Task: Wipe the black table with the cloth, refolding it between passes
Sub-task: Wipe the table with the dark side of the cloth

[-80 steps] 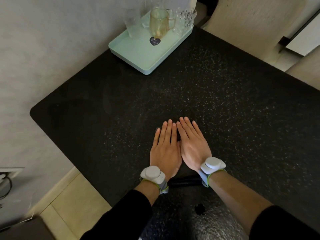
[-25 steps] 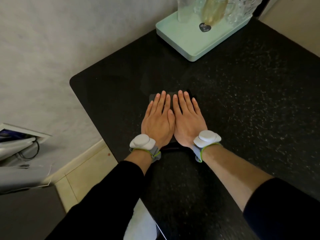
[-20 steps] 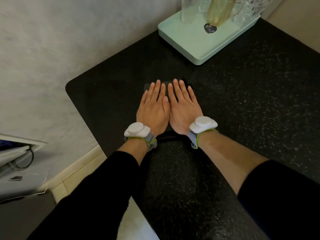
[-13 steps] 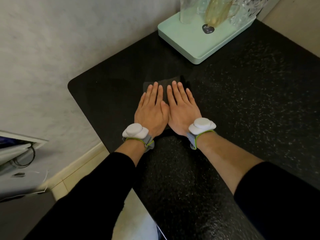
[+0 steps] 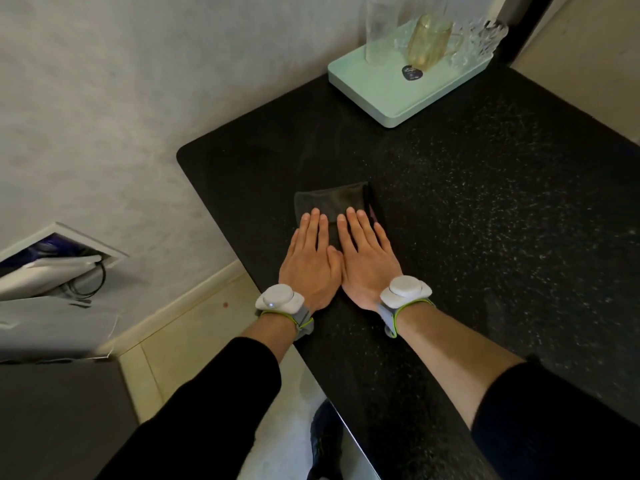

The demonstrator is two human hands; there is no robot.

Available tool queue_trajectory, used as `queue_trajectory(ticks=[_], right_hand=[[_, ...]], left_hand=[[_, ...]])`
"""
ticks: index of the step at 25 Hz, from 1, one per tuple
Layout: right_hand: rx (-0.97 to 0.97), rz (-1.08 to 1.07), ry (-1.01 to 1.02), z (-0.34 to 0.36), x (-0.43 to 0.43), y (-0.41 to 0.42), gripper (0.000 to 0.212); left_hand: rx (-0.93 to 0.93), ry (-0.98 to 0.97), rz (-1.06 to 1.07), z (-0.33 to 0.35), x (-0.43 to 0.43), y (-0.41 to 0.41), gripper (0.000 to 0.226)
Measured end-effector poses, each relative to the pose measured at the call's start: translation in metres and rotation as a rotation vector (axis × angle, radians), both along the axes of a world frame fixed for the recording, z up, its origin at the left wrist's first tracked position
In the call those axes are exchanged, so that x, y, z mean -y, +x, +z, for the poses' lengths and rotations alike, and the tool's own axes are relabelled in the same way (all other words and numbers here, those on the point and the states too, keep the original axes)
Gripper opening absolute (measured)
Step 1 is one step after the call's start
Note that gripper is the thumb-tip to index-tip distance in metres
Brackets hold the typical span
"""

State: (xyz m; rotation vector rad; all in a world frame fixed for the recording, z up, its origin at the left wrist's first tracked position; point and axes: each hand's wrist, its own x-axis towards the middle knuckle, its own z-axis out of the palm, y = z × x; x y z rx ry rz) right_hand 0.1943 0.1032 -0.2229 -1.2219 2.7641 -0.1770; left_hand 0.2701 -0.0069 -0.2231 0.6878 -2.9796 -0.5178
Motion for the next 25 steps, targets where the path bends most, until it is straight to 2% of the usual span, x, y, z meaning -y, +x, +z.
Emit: queue_trajectory(ticks=[4, 7, 10, 14, 17, 25], right_hand=[[0.063, 0.025, -0.035, 0.014, -0.014, 0.006, 0.061], [-0.040, -0.030, -0.125, 0.026, -0.020, -0.005, 0.056], [-0.060, 0.061, -0.101, 0.027, -0.017, -0.015, 0.049], [0.009, 0.162, 0.021, 0.014, -0.004, -0.038, 0.063], [-0.005, 0.251, 0.081, 0.015, 0.009, -0.068, 0.075], [-0.088, 0.284, 0.071, 0.010, 0.051, -0.118, 0.093]], left_hand=[[0.026, 0.038, -0.022, 0.014, -0.003, 0.015, 0.061], [-0.043, -0.066, 0.003, 0.023, 0.010, 0.011, 0.056], [-0.082, -0.133, -0.064, 0.021, 0.016, 0.001, 0.049], [0.032, -0.141, -0.158, 0.009, 0.029, -0.013, 0.067], [0.034, -0.167, -0.212, 0.007, 0.046, -0.020, 0.072], [0.065, -0.305, -0.245, 0.006, 0.103, -0.069, 0.097]])
